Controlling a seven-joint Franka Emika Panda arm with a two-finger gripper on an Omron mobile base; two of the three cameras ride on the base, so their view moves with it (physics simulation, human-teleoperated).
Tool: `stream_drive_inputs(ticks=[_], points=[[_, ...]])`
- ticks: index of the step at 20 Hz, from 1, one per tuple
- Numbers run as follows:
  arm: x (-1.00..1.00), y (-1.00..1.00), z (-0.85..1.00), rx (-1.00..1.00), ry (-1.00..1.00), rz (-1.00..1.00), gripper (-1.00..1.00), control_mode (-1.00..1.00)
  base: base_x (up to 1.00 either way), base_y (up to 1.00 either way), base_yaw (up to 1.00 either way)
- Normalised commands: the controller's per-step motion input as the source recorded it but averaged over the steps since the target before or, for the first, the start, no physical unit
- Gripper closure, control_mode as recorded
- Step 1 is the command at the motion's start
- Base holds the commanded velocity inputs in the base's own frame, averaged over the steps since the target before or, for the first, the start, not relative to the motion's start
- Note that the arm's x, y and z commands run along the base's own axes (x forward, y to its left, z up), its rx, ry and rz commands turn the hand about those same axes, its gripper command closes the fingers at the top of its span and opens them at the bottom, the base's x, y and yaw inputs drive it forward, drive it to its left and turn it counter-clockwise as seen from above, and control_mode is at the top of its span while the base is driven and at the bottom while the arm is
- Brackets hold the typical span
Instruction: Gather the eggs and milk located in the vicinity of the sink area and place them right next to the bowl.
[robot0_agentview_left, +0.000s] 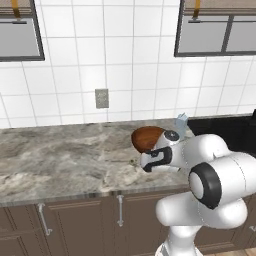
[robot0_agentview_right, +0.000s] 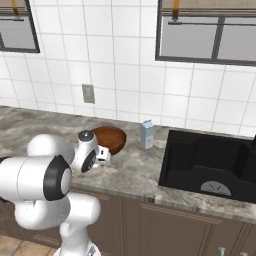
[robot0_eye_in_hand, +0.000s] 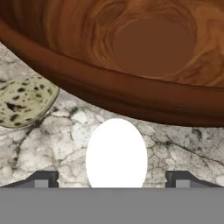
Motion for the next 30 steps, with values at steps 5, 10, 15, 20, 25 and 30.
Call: stream_drive_inputs(ticks=[5, 10, 15, 20, 25, 30], points=[[-0.25, -0.01, 0.2, 0.03, -0.04, 0.0, -1.0, -1.0, 0.0, 0.0, 0.0], [-0.49, -0.26, 0.15, 0.03, 0.01, -0.05, -1.0, -1.0, 0.0, 0.0, 0.0], [-0.46, -0.43, 0.09, 0.0, 0.05, -0.09, -1.0, -1.0, 0.0, 0.0, 0.0], [-0.26, -0.42, 0.28, 0.0, 0.04, -0.02, -1.0, -1.0, 0.0, 0.0, 0.0], [-0.09, -0.38, 0.34, 0.0, 0.01, 0.0, -1.0, -1.0, 0.0, 0.0, 0.0], [0.0, -0.34, 0.37, 0.0, 0.0, 0.0, -1.0, -1.0, 0.0, 0.0, 0.0]])
